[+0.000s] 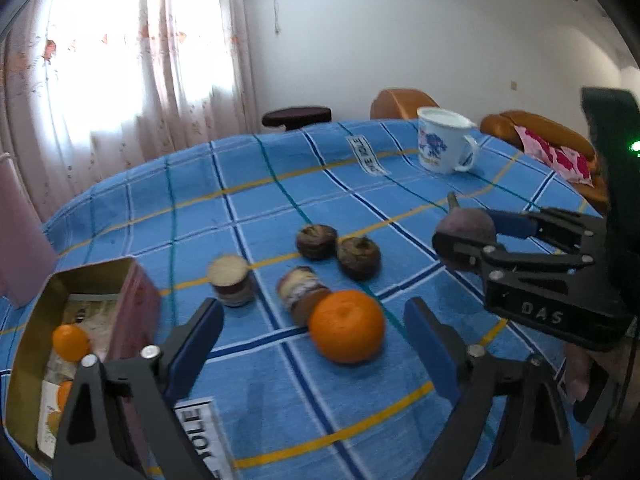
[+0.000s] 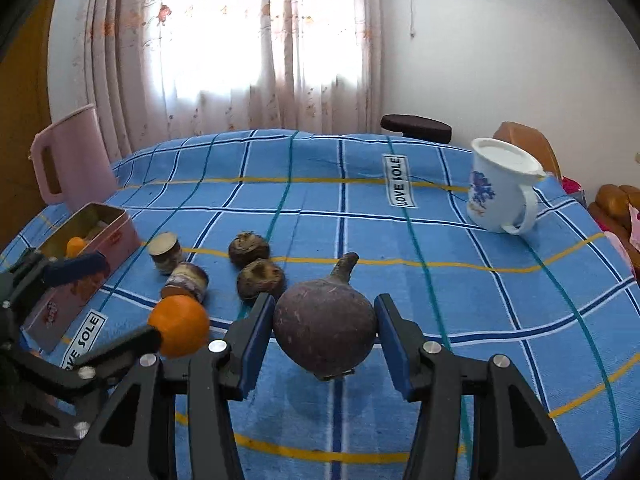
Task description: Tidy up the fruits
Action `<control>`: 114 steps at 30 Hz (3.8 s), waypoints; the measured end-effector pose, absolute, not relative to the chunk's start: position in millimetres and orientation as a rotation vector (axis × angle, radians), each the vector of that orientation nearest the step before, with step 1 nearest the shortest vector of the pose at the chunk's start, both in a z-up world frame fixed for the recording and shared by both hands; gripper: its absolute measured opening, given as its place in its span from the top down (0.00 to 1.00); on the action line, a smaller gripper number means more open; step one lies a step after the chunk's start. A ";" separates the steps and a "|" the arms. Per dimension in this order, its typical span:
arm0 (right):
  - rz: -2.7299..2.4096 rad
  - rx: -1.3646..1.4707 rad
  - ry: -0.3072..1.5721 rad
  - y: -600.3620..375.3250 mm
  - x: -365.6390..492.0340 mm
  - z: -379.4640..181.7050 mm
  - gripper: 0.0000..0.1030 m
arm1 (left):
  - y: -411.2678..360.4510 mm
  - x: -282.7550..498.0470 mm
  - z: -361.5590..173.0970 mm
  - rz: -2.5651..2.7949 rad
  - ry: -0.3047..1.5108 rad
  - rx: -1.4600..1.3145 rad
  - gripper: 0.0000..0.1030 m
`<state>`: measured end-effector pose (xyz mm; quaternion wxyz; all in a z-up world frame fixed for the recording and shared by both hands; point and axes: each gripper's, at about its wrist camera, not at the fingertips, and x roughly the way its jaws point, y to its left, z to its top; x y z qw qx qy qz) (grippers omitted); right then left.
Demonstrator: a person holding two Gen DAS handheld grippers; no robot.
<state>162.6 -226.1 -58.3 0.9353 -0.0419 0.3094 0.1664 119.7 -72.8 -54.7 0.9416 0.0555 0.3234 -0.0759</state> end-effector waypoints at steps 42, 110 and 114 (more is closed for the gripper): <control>0.471 -0.076 0.460 -229.2 129.6 -42.9 0.48 | -76.8 107.1 -45.3 -0.155 0.549 0.081 0.54; 0.835 -0.193 0.403 -36.6 116.6 -13.2 0.48 | 108.8 59.5 -26.3 0.193 0.435 -0.074 0.54; 0.867 -0.235 0.430 -3.2 118.6 -23.6 0.48 | 134.2 60.2 -32.6 0.234 0.463 -0.092 0.54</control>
